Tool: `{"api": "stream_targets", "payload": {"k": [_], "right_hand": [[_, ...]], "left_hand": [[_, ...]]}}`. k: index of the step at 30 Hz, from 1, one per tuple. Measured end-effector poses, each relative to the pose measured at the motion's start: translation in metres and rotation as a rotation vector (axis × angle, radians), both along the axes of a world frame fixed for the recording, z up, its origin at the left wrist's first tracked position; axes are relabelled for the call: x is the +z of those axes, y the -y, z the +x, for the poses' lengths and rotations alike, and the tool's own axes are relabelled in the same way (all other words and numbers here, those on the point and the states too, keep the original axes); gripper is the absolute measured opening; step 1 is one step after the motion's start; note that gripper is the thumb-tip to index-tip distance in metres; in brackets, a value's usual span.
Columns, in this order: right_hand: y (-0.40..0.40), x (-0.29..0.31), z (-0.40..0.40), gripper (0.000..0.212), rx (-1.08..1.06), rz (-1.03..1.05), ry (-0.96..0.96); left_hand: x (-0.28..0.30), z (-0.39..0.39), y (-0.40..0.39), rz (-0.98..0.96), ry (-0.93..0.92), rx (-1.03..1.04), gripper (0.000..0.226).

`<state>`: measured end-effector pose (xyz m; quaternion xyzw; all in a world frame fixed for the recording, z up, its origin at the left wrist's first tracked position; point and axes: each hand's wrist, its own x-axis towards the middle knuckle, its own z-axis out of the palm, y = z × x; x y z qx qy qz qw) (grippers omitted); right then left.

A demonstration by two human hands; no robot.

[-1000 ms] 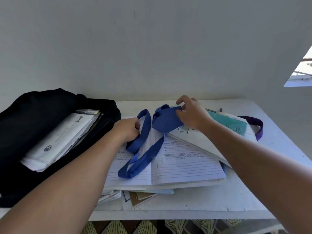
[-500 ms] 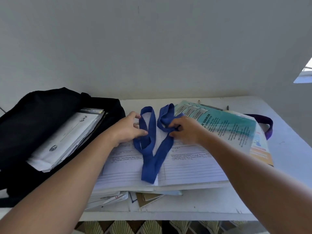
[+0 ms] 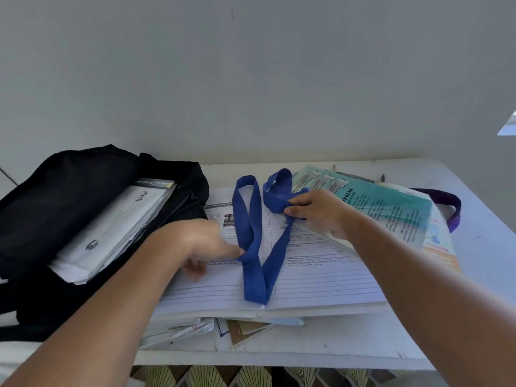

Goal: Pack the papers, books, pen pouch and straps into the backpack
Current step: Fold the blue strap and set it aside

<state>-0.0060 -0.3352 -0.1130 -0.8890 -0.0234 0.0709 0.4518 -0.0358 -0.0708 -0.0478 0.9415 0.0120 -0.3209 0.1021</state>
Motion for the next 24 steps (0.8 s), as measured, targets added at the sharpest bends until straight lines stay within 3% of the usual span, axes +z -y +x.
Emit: {"api": "stream_targets", "payload": {"k": [2,4,9,12,15,17,20,23,24], "right_hand": [[0.002,-0.002,0.003,0.011,-0.024,0.043,-0.036],[0.003,-0.001,0.003,0.009,-0.053,0.105,-0.079],[0.001,0.012,0.000,0.008,-0.134,0.291,-0.152],[0.006,0.020,0.003,0.011,-0.217,0.374,-0.152],[0.009,0.022,0.002,0.012,-0.206,0.178,-0.043],[0.006,0.018,-0.001,0.030,-0.063,-0.029,-0.018],[0.000,0.013,-0.003,0.047,0.072,-0.323,0.008],[0.001,0.009,-0.002,0.009,0.084,-0.404,0.085],[0.001,0.008,-0.002,0.011,0.074,-0.393,0.084]], "left_hand": [[-0.011,0.005,-0.007,-0.155,0.025,-0.008,0.031],[-0.019,0.011,-0.012,-0.249,0.147,-0.015,0.018],[-0.004,0.018,-0.015,-0.386,0.848,0.034,0.007],[0.018,0.019,-0.009,-0.856,1.077,0.186,0.009],[0.038,0.014,0.007,-1.444,0.895,0.392,0.009],[0.043,0.009,0.022,-1.647,0.702,0.468,0.015],[0.036,0.004,0.044,-1.702,0.476,0.484,0.013],[0.017,0.003,0.056,-1.595,0.346,0.436,0.026],[0.011,0.003,0.057,-1.529,0.340,0.399,0.026]]}}
